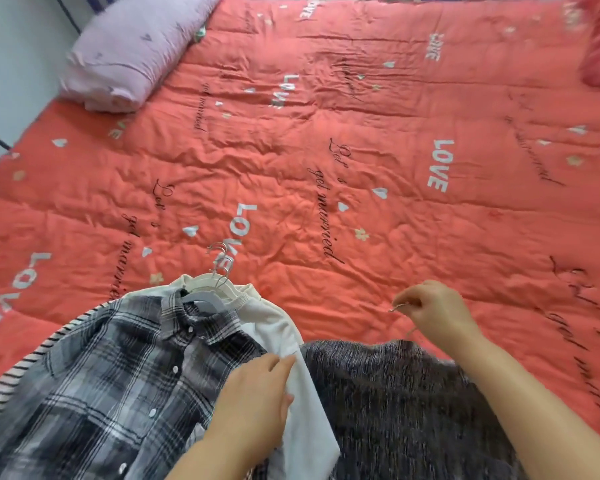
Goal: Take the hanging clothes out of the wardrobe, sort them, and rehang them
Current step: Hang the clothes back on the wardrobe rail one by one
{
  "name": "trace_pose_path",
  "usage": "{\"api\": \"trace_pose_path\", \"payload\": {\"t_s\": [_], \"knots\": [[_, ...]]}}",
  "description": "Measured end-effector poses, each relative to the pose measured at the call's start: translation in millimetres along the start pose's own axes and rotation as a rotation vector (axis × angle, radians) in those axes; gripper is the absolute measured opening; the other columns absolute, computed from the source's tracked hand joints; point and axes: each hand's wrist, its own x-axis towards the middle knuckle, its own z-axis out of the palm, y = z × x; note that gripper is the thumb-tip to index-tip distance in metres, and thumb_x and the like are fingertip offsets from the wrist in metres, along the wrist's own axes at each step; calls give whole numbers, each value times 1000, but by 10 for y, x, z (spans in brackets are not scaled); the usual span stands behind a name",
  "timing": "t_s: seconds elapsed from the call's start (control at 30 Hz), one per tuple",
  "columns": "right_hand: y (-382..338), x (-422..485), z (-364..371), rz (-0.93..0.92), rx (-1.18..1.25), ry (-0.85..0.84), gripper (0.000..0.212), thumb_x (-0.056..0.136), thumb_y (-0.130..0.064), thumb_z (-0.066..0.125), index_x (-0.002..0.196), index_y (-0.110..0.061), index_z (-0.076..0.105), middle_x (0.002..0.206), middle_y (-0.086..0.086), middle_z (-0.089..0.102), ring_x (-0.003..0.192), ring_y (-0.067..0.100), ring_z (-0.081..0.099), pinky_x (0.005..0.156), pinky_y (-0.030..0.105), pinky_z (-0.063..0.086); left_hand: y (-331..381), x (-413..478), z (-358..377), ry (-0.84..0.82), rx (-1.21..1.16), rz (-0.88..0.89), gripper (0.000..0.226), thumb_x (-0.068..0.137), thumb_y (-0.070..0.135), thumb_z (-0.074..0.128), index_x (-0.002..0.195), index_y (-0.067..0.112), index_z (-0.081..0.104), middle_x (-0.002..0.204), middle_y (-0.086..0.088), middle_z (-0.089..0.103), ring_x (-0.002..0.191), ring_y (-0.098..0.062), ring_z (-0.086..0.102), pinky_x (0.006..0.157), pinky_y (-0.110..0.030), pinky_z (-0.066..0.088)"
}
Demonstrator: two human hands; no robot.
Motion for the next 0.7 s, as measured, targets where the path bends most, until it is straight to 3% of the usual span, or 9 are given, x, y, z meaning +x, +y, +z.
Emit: {"api": "trace_pose_path", "payload": {"t_s": [0.1, 0.17, 0.23, 0.3, 0.33, 0.43, 0.5, 0.6, 0.7], "knots": [[-349, -306, -501, -75, -2, 74, 8, 79, -11, 73, 83, -18, 76, 73, -12, 53, 73, 9, 51, 60, 9, 31, 35, -226, -266, 86, 9, 13, 55, 86, 35, 59, 137, 24, 43, 118, 8, 54, 111, -15, 52, 90, -31, 42], [-612, -534, -871, -133, -27, 122, 7, 77, -14, 75, 81, -18, 77, 71, -14, 53, 71, 7, 50, 58, 10, 30, 30, -404, -461, 155, 1, 70, 60, 56, 38, 84, 111, 23, 66, 91, 10, 63, 80, -11, 64, 65, -28, 53], [-908, -781, -1263, -192, -51, 182, 7, 74, -15, 77, 80, -19, 77, 70, -12, 54, 72, 10, 52, 58, 15, 29, 32, -578, -612, 244, 20, 108, 59, 38, 38, 88, 92, 24, 70, 75, 13, 63, 61, -8, 64, 49, -22, 51], [-1258, -1057, -1639, -259, -47, 257, 8, 73, -14, 77, 79, -20, 77, 66, -15, 53, 70, 10, 54, 59, 10, 32, 76, -785, -838, 322, -28, 130, 50, 52, 37, 79, 100, 24, 67, 84, 11, 64, 70, -11, 66, 57, -26, 55], [-1457, -1213, -1803, -298, -41, 289, 8, 72, -14, 77, 78, -20, 77, 64, -17, 52, 68, 7, 54, 60, 5, 33, 124, -905, -1003, 357, -75, 137, 49, 68, 33, 72, 114, 23, 62, 99, 8, 64, 86, -15, 66, 70, -30, 55], [-2059, -1727, -2131, -409, -16, 317, 8, 71, -17, 79, 76, -23, 77, 63, -19, 54, 59, -1, 52, 58, 2, 33, 145, -1207, -1348, 528, -151, 120, 54, 94, 33, 45, 145, 24, 30, 135, 6, 44, 124, -16, 42, 103, -28, 33], [-2442, -2090, -2233, -469, 32, 303, 10, 71, -17, 79, 73, -25, 76, 62, -17, 58, 56, -7, 54, 55, 3, 36, 157, -1473, -1604, 638, -207, 161, 58, 89, 38, 43, 143, 20, 35, 135, 2, 46, 123, -21, 44, 104, -34, 34], [-3019, -2678, -2282, -565, 75, 300, 11, 69, -17, 80, 72, -27, 75, 60, -16, 60, 55, -10, 54, 57, 7, 41, 53, -1964, -1912, 827, -197, 200, 58, 81, 41, 50, 133, 15, 48, 120, -8, 59, 109, -31, 57, 92, -48, 47], [-3607, -3316, -2239, -705, 113, 303, 11, 69, -20, 80, 73, -28, 75, 61, -16, 61, 56, -5, 55, 58, 7, 41, -153, -2571, -2116, 1021, -91, 200, 53, 80, 41, 51, 128, 20, 46, 110, -5, 63, 105, -29, 60, 93, -52, 43]]}}
